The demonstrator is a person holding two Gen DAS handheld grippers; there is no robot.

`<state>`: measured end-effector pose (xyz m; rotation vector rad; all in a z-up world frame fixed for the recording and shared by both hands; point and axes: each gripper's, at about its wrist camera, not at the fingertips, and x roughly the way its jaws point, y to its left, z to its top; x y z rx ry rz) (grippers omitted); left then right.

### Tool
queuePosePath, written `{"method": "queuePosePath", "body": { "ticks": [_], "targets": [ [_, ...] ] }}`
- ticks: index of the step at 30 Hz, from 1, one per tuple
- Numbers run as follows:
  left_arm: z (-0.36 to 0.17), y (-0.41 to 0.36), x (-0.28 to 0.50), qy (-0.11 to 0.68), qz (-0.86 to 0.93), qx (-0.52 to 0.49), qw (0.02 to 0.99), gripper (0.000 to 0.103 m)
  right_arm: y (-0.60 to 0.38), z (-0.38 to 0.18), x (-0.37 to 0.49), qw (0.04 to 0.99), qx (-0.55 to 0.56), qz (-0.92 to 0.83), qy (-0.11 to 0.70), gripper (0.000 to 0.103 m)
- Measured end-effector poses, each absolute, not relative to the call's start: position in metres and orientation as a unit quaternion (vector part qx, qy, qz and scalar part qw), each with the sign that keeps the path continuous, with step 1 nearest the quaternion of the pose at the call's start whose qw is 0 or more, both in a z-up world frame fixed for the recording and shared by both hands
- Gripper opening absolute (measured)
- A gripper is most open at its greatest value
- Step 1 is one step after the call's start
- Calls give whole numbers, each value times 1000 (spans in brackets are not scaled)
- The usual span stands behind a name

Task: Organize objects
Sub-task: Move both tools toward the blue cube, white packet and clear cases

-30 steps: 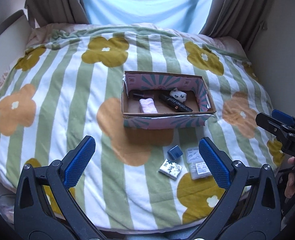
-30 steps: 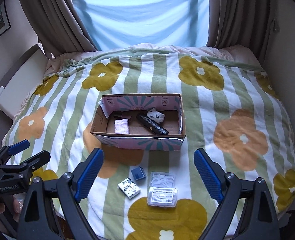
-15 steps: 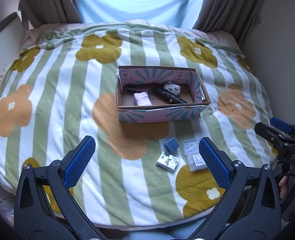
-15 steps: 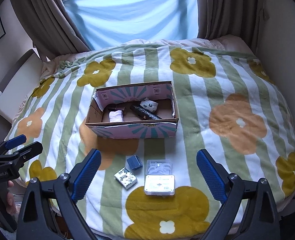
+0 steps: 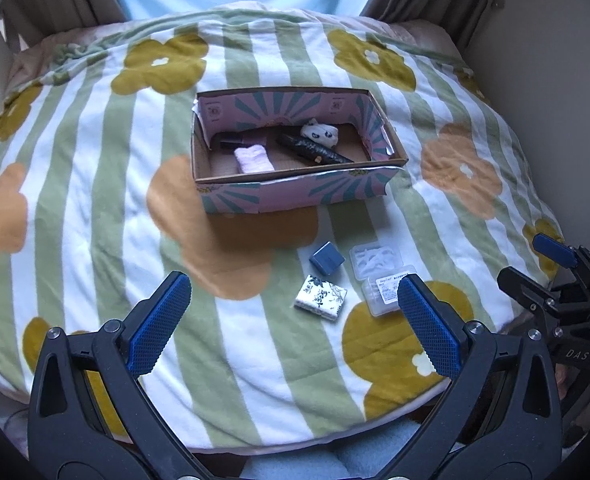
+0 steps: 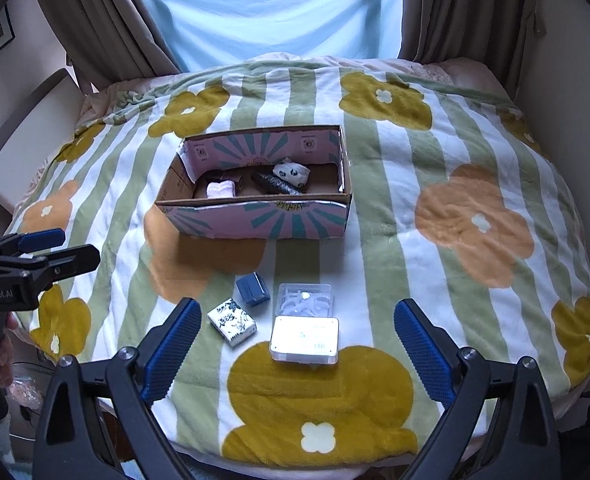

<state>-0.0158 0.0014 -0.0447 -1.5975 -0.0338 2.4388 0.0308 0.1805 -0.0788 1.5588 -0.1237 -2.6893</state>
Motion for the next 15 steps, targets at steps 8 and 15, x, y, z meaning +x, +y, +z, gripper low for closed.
{"method": "queuePosePath", "body": {
  "ticks": [8,15],
  "targets": [
    [-114,24,-37,7,797,-583,159,103,178,-146,32,6,519,-854,-40,96],
    [-196,48,-51,36,747,-635,195,103,173,-212,29,-4,531,-846,-39,96]
  ]
}}
